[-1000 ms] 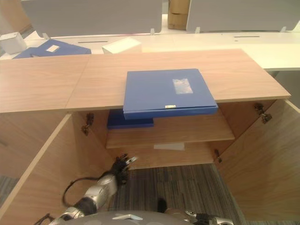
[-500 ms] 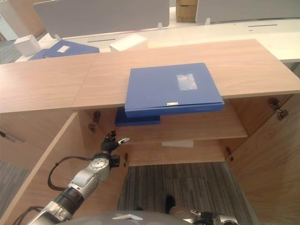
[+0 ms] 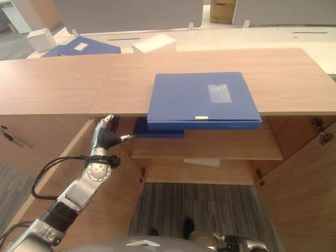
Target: Put the empty folder in the office cabinet
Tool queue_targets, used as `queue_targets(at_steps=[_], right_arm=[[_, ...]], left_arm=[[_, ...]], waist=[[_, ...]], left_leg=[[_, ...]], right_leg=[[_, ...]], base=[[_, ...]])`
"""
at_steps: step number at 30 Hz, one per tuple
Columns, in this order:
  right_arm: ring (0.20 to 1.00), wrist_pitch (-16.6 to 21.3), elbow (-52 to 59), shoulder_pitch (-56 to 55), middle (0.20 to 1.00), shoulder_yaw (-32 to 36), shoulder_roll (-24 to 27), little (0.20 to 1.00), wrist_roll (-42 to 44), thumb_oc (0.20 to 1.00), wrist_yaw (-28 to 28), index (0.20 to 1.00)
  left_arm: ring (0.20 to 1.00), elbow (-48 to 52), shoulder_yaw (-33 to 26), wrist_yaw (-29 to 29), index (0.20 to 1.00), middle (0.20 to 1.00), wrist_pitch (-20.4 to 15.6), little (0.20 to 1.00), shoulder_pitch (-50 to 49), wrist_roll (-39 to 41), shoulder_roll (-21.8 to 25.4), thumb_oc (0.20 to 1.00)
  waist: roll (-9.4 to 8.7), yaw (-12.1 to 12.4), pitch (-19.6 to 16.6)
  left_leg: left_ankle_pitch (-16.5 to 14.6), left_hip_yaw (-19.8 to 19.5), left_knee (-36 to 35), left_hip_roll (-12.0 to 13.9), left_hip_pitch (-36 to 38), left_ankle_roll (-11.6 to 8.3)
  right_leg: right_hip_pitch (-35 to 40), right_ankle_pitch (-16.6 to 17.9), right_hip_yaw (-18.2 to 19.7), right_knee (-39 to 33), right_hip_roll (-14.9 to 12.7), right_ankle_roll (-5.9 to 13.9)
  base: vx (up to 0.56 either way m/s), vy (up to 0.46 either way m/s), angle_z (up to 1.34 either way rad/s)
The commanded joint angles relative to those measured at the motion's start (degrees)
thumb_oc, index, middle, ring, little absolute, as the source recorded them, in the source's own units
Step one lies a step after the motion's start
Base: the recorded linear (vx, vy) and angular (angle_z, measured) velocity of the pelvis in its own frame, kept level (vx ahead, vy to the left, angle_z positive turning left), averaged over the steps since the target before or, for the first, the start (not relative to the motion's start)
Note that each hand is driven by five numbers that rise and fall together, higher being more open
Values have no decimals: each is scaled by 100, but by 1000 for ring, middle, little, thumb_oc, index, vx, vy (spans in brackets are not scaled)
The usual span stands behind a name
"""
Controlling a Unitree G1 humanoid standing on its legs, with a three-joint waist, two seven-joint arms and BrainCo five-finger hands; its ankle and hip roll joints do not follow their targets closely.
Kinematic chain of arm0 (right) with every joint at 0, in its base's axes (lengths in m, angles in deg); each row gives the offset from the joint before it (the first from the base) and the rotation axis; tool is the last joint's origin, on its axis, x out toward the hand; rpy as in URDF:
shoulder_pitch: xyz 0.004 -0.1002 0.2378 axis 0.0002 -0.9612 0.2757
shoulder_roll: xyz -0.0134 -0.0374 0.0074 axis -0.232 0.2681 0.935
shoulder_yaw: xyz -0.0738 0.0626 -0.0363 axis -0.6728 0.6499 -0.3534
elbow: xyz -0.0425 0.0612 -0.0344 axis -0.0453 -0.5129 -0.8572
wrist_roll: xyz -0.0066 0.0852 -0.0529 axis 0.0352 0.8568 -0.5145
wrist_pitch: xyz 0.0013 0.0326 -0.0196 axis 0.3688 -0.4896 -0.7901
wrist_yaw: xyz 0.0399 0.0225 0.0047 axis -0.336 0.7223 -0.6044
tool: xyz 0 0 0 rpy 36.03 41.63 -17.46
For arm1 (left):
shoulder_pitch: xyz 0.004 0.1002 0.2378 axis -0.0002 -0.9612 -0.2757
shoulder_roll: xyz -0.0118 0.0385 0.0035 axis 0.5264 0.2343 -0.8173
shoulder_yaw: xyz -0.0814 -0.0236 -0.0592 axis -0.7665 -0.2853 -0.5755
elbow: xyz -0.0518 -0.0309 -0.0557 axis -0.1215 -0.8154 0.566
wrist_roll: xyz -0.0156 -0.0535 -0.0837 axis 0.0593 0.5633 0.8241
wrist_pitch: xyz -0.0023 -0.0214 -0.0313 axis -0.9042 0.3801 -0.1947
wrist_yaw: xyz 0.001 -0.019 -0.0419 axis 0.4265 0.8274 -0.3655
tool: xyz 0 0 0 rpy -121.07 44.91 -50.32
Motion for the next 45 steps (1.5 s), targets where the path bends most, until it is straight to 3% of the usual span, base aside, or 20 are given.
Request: queue_targets(at_steps=[1,12,21,24,28,36,45], right_arm=[[1000,-1,-317,126,1000,-148,48,1000,82,1000,-52,1000],[1000,3,-409,190,1000,-98,42,1000,-22,1000,-85,1000],[1000,-11,-415,193,1000,-58,92,1000,-176,1000,-54,1000],[1000,23,-455,152,1000,13,145,1000,-232,1000,-72,1000],[1000,16,-506,230,1000,-53,100,1000,-125,1000,-52,1000],[1000,77,-544,167,1000,-56,-40,1000,-90,1000,-71,1000],[1000,137,-590,159,1000,-53,-84,1000,-114,1000,-108,1000]], left_arm=[[1000,271,53,257,1000,1000,-288,1000,648,-931,305,1000],[1000,275,332,485,1000,1000,-230,1000,791,-926,383,1000],[1000,336,184,858,1000,1000,-300,1000,833,-1141,459,1000],[1000,328,98,814,1000,1000,-412,1000,901,-1293,504,1000],[1000,444,59,580,1000,1000,-363,1000,952,-1652,542,1000],[1000,296,413,459,1000,1000,-138,1000,1247,-2065,527,1000],[1000,459,785,138,1000,1000,-277,1000,1354,-2824,617,1000]], waist=[[-265,-93,-214],[-200,-171,-253],[-200,-225,-230],[-210,-208,-209],[-247,-35,-85],[-188,-124,-283],[-188,-166,-354]], left_leg=[[225,-141,-71,205,-152,-166],[177,-102,-101,187,-96,-168],[334,-134,442,235,-272,-192],[182,-191,703,-49,-448,-81],[60,-382,337,-611,-775,155],[140,-400,-421,-646,-290,314],[15,-410,-546,-676,-96,393]], right_leg=[[395,-235,217,-4,-154,466],[395,-241,278,-4,-169,484],[370,-262,443,-4,-85,398],[360,-207,516,-4,-57,418],[444,-177,744,-3,97,446],[337,-226,626,-4,191,490],[339,-231,518,-4,155,543]], base=[[0,0,0],[0,0,0],[1,-26,-5],[-7,-15,-5],[23,-30,-12],[27,20,-30],[15,18,9]])
